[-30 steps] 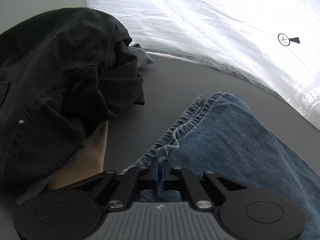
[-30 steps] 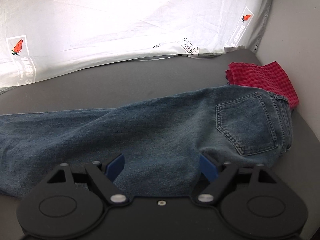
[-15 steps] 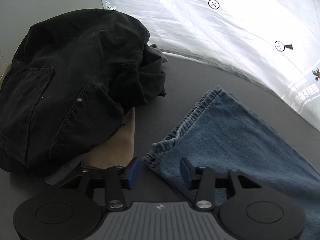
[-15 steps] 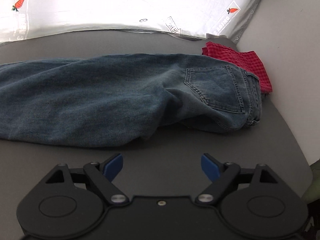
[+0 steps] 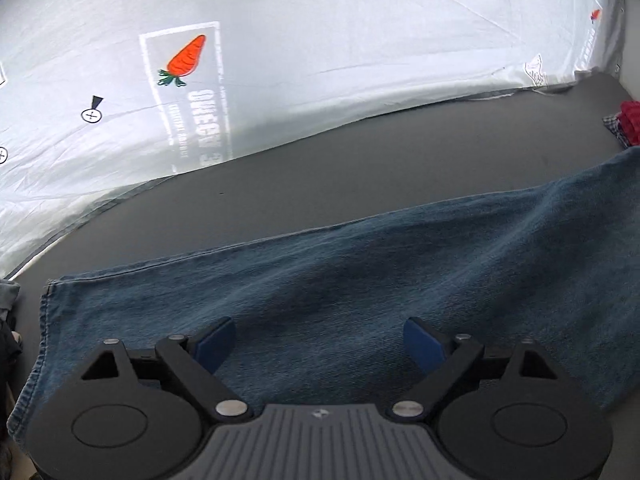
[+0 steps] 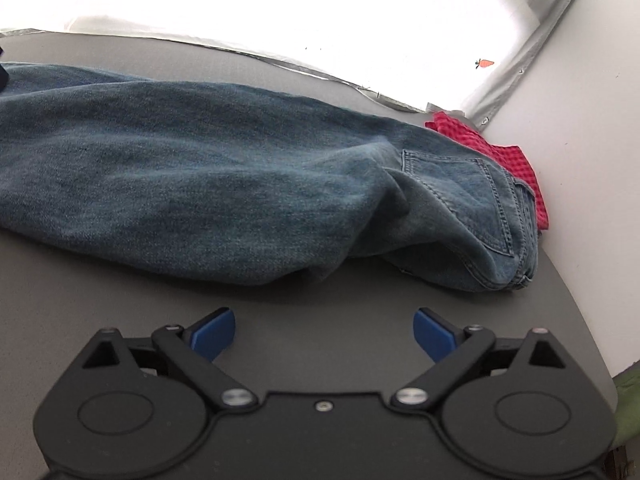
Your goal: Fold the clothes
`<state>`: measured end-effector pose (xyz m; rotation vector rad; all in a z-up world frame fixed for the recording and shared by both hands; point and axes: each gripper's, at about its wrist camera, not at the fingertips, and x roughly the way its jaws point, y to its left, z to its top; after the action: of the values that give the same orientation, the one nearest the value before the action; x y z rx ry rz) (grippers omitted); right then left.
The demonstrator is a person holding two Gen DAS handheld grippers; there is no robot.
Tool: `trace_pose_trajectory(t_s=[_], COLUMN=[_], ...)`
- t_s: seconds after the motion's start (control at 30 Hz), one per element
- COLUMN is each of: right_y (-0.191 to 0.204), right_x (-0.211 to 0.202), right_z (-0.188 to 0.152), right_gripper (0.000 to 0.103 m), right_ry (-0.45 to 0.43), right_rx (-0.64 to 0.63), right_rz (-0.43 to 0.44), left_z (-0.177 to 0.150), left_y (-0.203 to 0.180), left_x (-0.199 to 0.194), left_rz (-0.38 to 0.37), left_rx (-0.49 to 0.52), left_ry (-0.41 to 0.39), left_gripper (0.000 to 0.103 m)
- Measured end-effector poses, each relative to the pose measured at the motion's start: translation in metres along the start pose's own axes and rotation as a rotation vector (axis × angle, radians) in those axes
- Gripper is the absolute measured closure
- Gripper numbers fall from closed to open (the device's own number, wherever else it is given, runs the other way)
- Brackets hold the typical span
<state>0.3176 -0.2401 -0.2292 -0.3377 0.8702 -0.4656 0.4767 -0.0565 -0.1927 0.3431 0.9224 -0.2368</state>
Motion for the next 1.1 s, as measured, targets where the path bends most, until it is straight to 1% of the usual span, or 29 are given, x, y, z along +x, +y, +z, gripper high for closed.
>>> trace_pose_trajectory(t_s=[0.07, 0.1, 0.13, 0.17, 0.23, 0.3, 0.4, 0.53, 0.6, 0.7, 0.77, 0.9, 1.0, 1.03, 1.1], right_y=[0.0, 0.0, -0.001, -0.001, 0.0, 0.001, 0.008, 0.018, 0.017, 0.009, 0.006, 0.011, 0.007, 0.006, 0.005], right_x=[0.003, 0.005, 0.007, 0.008, 0.012, 0.016, 0.022, 0.022, 0.014, 0.002, 0.004, 0.011, 0.009, 0.008, 0.013], right_z=[0.0, 0.0, 0.001, 0.001, 0.004, 0.009, 0.019, 0.036, 0.049, 0.071, 0.077, 0.067, 0.056, 0.052, 0.043], right_gripper=[0.002, 0.001, 0.001, 0.001, 0.001, 0.001, 0.001, 0.001, 0.001, 0.001, 0.001, 0.001, 0.001, 0.001, 0.001], right_ry=[-0.025, -0.037, -0.048, -0.059, -0.083, -0.092, -0.109, -0.166, -0.21, -0.252, -0.24, -0.2, -0.176, -0.163, -0.13], right_rx=[-0.01, -0.014, -0.015, -0.018, -0.027, -0.034, -0.068, -0.131, -0.114, -0.021, 0.031, -0.004, 0.006, 0.015, 0.024], right_rz=[0.0, 0.001, 0.002, 0.001, -0.007, -0.019, -0.065, -0.114, -0.127, -0.096, -0.062, -0.071, -0.077, -0.082, -0.13], left_z=[0.001, 0.002, 0.003, 0.005, 0.008, 0.006, 0.004, 0.001, 0.0, 0.0, 0.0, 0.002, 0.002, 0.001, 0.0], left_y=[-0.005, -0.007, -0.004, 0.003, 0.019, 0.031, 0.034, 0.037, 0.039, 0.04, 0.04, 0.041, 0.043, 0.043, 0.044], left_x=[0.018, 0.025, 0.031, 0.036, 0.041, 0.047, 0.048, 0.049, 0.049, 0.05, 0.049, 0.05, 0.049, 0.049, 0.049], left_rz=[0.022, 0.035, 0.044, 0.033, -0.025, -0.075, -0.088, -0.085, -0.083, -0.084, -0.084, -0.087, -0.087, -0.086, -0.085], left_rx=[0.005, 0.003, -0.02, -0.062, -0.157, -0.206, -0.18, -0.193, -0.196, -0.195, -0.194, -0.192, -0.191, -0.192, -0.194], left_ry=[0.021, 0.027, 0.044, 0.062, 0.102, 0.116, 0.094, 0.081, 0.079, 0.073, 0.071, 0.069, 0.061, 0.058, 0.052], left_gripper=[0.011, 0.006, 0.0, 0.0, 0.0, 0.0, 0.0, 0.0, 0.0, 0.0, 0.0, 0.0, 0.0, 0.0, 0.0])
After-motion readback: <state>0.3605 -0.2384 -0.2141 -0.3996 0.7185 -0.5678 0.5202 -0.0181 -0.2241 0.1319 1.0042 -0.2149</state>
